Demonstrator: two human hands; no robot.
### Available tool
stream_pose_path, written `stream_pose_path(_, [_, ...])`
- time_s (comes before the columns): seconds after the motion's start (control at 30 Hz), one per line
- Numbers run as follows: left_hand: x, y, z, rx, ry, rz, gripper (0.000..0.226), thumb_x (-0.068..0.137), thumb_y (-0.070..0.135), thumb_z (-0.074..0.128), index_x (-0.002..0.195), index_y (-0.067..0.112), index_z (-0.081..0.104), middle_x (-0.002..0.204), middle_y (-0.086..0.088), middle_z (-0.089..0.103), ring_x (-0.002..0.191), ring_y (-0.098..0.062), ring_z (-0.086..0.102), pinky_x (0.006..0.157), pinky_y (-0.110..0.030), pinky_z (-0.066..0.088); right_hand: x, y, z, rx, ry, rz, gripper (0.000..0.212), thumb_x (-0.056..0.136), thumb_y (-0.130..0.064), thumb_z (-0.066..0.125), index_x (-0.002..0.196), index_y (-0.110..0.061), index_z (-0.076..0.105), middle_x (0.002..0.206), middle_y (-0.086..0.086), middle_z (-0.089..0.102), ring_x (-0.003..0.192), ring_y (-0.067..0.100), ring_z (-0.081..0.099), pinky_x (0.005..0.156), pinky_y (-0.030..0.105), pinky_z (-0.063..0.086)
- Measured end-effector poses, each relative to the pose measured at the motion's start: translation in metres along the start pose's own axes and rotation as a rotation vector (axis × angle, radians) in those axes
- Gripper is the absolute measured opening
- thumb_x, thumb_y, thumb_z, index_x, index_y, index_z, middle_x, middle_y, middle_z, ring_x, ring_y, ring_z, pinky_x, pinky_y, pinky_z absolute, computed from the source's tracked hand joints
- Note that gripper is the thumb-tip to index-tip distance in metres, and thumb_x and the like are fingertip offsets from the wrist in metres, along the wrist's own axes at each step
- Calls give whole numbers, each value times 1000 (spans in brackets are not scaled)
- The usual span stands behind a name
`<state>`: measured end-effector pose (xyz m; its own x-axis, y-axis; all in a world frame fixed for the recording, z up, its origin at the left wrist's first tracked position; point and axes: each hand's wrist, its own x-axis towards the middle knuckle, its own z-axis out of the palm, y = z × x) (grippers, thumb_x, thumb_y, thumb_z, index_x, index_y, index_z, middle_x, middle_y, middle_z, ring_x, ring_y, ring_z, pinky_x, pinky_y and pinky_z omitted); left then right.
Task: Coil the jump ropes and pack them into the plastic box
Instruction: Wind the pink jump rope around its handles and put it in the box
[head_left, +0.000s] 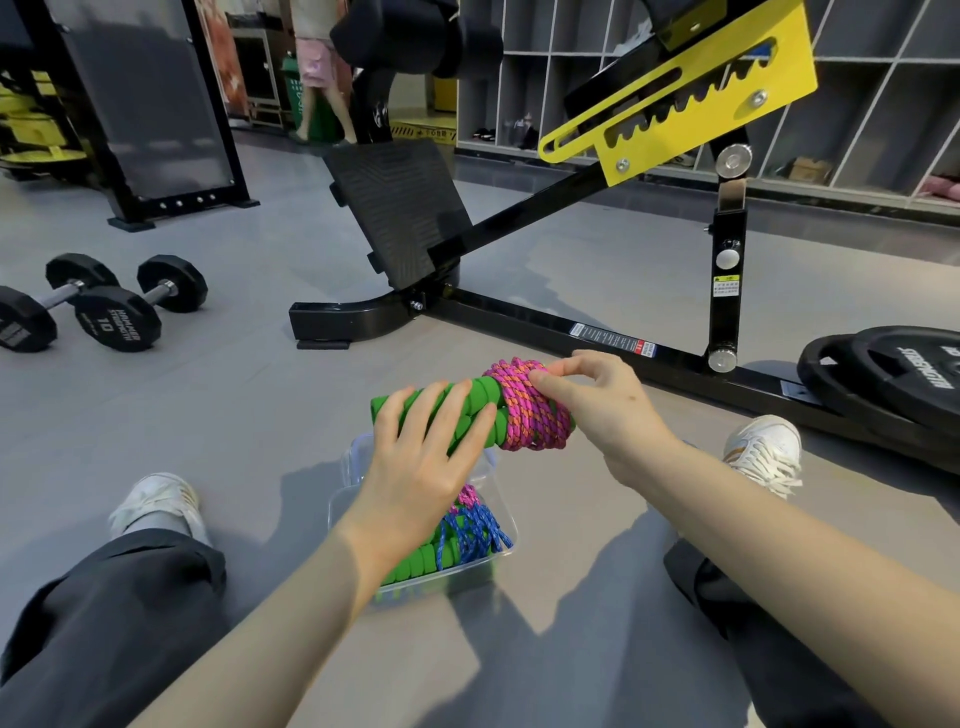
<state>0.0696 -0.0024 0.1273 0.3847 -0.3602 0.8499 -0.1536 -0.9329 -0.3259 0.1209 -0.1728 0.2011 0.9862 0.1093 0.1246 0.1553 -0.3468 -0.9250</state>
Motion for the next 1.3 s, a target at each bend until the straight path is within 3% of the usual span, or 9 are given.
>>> stream_pose_path(0.17, [-1,0,1,5,-9,18,39,93,-5,33,111,7,66,112,-21,65,105,-35,51,90,-48,36,1,2,0,-207,28,-96,15,88,-25,62,95,-12,64,139,1,38,133,16,21,104,28,23])
stream_pose_path(0.3, [0,2,1,5,-9,25,43,93,-7,31,108,6,69,112,-21,65,105,-35,51,90,-48,37,3,4,-1,-329,38,-199,12,89,-21,58,92,-10,62,138,3,40,133,17,21,102,27,20])
stream_pose_path(0.47, [1,6,1,-3,-6,30,46,95,-6,29,104,6,72,109,-21,67,104,-34,52,88,-48,38,9,26,1,-474,108,-557,3,84,-3,57,86,-3,59,135,11,46,134,26,25,104,24,13])
stream_pose_path(0.67, [1,-3,0,-4,-10,7,42,93,-5,32,109,6,69,112,-21,65,106,-35,51,90,-48,36,19,29,-21,-745,48,-989,28,93,-24,48,88,-7,70,131,13,55,129,30,32,110,49,23])
stream_pose_path(0.77, [0,-6,1,2,5,8,37,87,-7,43,117,7,60,120,-20,58,109,-36,50,93,-49,35,24,24,-34,-608,-85,-831,32,91,-28,43,103,-17,71,144,6,40,137,21,17,112,38,16])
stream_pose_path(0.87, [1,-7,1,11,15,12,38,90,-7,38,117,7,61,121,-20,56,109,-36,50,94,-50,34,25,16,-40,-418,-124,-588,17,91,-28,57,99,-21,71,148,-2,32,138,10,9,110,30,11])
stream_pose_path(1.07, [-2,-8,1,6,-2,5,39,91,-7,34,114,7,62,116,-22,63,109,-36,51,95,-50,35,23,20,-35,-350,-154,-453,10,90,-25,60,85,-16,60,146,-6,33,136,5,12,104,24,11])
stream_pose_path(1.23, [-4,-9,1,15,15,6,42,80,-7,55,118,8,59,121,-20,57,110,-35,50,97,-49,32,20,24,-24,-203,-115,-301,18,90,-28,59,86,-11,61,144,-6,35,137,10,17,103,25,13])
stream_pose_path(1.3, [-6,-7,2,10,4,8,45,76,-8,59,118,8,59,122,-19,55,110,-35,50,97,-49,31,21,24,-21,-209,-62,-332,21,90,-27,59,84,-6,61,141,-5,38,135,11,19,102,24,15])
